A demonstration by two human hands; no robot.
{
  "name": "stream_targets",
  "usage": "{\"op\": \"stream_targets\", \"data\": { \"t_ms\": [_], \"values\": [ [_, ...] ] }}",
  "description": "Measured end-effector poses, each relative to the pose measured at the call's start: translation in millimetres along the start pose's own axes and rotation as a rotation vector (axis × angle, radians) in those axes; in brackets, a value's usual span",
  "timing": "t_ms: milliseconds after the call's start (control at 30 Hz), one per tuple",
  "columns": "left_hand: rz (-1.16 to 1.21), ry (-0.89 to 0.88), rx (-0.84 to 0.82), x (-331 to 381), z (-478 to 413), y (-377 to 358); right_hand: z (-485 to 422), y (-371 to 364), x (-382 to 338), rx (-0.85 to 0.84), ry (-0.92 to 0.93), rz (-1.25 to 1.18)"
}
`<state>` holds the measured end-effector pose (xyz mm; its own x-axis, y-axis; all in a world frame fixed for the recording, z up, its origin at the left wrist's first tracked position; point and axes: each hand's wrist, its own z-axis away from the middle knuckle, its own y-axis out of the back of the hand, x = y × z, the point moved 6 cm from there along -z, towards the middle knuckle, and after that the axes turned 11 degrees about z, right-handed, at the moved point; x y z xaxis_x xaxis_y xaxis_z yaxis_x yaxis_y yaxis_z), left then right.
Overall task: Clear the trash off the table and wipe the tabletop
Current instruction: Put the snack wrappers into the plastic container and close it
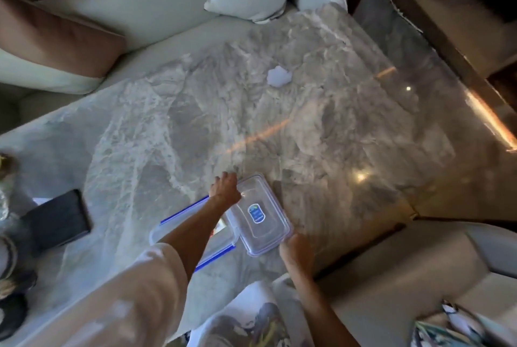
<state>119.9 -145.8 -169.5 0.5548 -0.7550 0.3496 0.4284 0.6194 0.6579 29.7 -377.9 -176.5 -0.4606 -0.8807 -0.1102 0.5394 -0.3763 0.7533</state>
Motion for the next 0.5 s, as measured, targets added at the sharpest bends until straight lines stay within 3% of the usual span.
{"op": "stream_targets", "data": {
  "t_ms": [167, 367, 500],
  "values": [
    [0.162, -0.035, 0.081, 27.4, 0.9, 7.3, -20.0, 13.5, 4.9, -0.147, -0.01, -0.346],
    [0.409, -0.097, 0.383, 38.2, 32.2, 75.0, -43.3, 90.2, -33.7, 0.04, 0.179, -0.639],
    [0.617, 0.023, 0.546, -29.0, 78.9, 111.5, -24.3, 121.8, -110.2, 0.044, 0.413, -0.829]
  ]
}}
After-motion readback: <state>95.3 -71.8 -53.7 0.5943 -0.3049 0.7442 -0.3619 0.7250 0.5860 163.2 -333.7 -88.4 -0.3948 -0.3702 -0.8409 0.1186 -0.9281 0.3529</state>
